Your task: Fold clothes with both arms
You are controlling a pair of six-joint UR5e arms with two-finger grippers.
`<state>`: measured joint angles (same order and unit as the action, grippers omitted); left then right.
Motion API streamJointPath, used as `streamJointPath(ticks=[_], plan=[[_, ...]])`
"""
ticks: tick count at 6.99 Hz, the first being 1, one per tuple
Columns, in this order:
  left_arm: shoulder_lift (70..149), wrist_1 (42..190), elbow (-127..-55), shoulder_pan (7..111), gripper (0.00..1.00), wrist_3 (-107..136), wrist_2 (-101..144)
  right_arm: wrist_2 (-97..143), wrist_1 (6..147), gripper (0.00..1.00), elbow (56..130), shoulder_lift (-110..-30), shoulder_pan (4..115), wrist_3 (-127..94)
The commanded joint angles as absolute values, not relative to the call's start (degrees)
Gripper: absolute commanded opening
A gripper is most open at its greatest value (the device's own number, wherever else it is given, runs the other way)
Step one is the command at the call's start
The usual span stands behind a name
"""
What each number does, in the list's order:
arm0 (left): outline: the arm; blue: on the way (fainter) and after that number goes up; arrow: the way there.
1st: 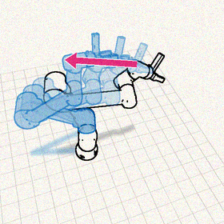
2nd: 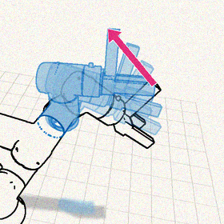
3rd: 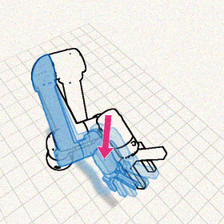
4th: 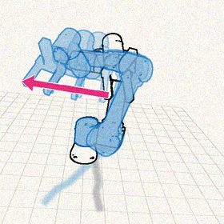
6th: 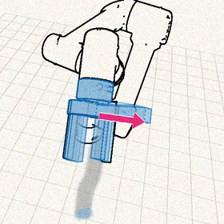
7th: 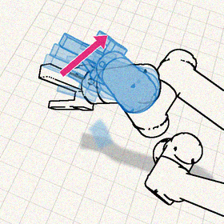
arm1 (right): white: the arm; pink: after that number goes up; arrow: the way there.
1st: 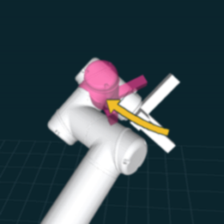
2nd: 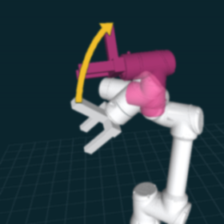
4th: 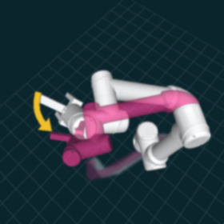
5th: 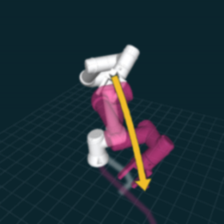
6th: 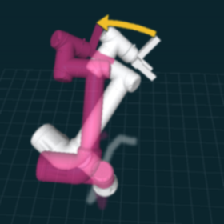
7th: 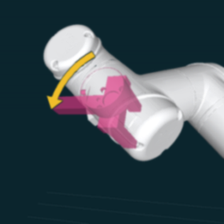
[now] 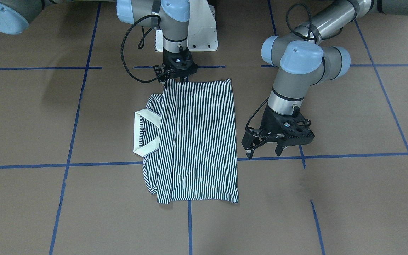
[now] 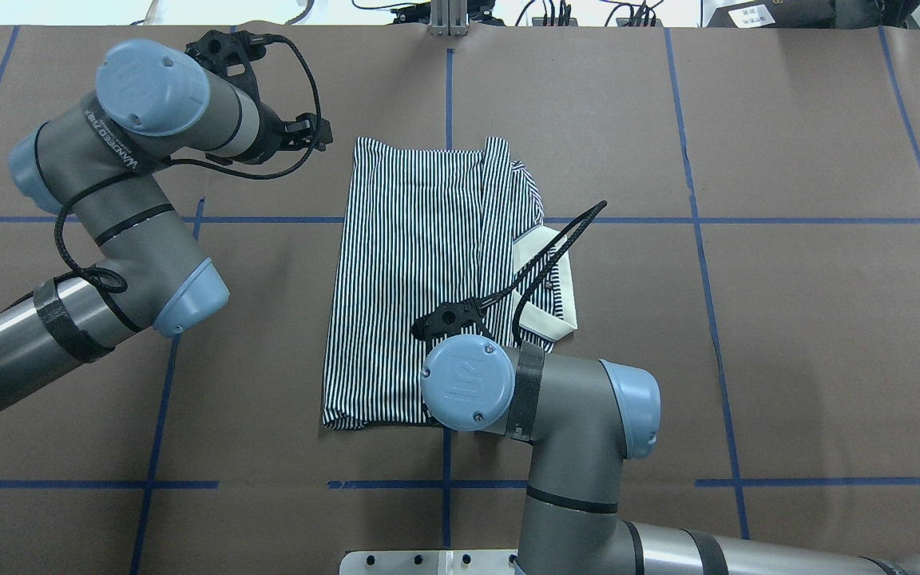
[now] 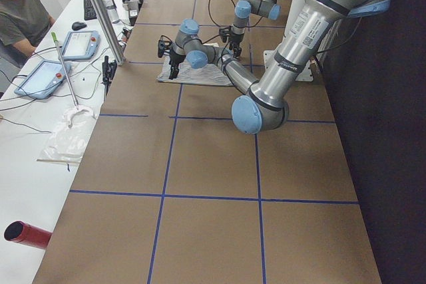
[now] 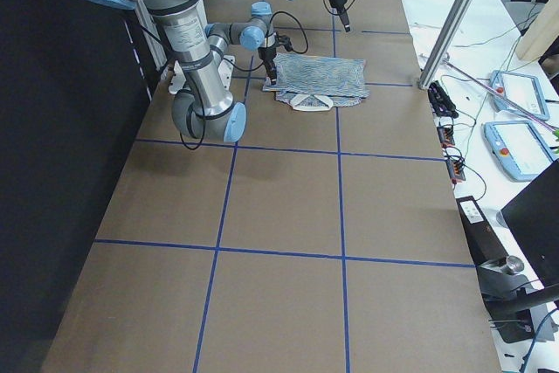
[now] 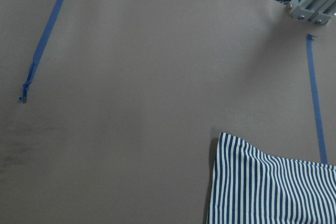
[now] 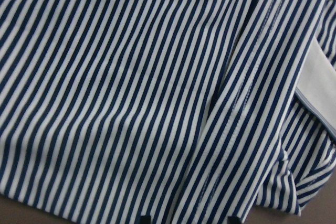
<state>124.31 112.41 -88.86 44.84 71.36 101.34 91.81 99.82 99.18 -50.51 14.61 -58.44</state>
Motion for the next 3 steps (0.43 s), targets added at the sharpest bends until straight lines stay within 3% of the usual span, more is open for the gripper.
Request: streamJointPath(ticks=[1,2,3], plan=[[124.28,112.41,-88.68,44.82,1.00,71.37,101.34,88.18,100.63,0.41,98.79,-50.19,12.49,-58.27],[124.28,112.41,-88.68,44.82,1.00,71.37,101.34,88.07,103.25,0.31,99.14,-49.05,12.48,-58.18],[124.28,112.41,-88.68,44.82,1.00,71.37,101.34,87.89,104.23,0.29,99.23,-48.61,12.48,-58.18]])
